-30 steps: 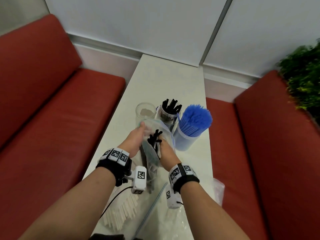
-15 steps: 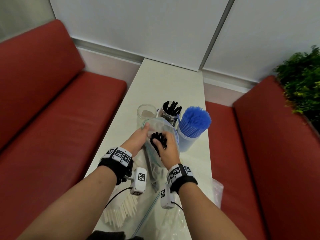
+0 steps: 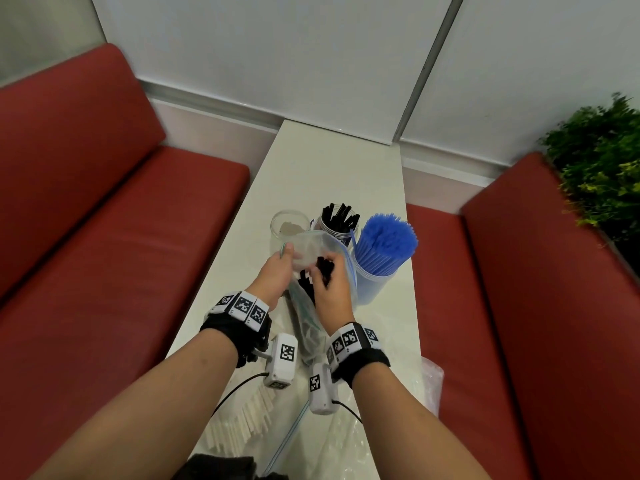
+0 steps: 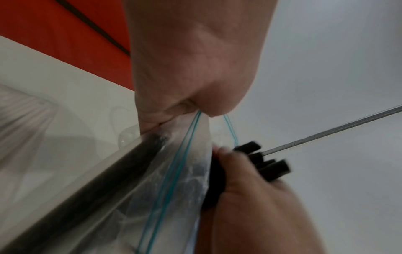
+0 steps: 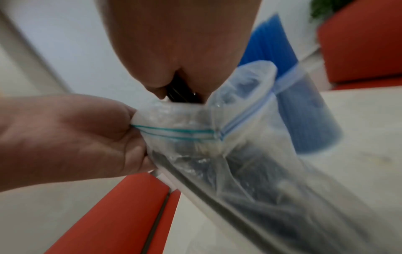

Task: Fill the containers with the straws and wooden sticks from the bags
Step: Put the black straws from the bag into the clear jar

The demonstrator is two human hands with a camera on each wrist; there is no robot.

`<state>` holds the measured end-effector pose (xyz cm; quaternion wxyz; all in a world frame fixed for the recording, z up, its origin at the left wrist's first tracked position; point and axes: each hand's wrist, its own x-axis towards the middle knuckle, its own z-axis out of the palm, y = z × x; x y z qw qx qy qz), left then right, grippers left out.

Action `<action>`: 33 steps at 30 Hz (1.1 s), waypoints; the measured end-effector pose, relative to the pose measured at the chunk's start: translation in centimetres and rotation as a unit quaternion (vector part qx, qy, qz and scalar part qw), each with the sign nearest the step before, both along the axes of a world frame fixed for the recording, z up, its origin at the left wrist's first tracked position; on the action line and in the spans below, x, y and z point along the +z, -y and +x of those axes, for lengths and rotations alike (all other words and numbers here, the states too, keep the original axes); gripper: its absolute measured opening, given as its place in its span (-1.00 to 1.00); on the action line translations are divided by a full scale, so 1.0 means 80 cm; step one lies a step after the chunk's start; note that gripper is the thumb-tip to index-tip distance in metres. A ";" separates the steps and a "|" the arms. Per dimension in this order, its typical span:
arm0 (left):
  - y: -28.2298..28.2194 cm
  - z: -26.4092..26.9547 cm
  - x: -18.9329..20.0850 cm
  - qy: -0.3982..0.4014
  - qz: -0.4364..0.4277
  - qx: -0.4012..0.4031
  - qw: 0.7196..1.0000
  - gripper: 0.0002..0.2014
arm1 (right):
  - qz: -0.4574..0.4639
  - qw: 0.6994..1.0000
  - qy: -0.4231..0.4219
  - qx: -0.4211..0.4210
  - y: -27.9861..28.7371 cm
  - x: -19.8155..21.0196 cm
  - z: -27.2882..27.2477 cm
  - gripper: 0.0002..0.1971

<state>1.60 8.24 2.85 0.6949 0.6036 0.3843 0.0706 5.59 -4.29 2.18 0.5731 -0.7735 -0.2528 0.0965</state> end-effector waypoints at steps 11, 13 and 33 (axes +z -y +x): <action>-0.006 -0.002 -0.002 -0.008 -0.043 0.006 0.999 -0.52 | 0.061 0.990 -0.117 0.057 -0.009 0.113 0.065 -0.87; -0.007 -0.001 -0.003 -0.013 -0.050 0.008 0.999 -0.53 | 0.142 0.983 -0.098 0.068 -0.013 0.161 0.098 -0.87; -0.032 0.012 -0.015 -0.019 -0.083 0.025 0.996 -0.48 | 0.124 0.989 -0.002 0.076 -0.080 0.165 0.230 -0.88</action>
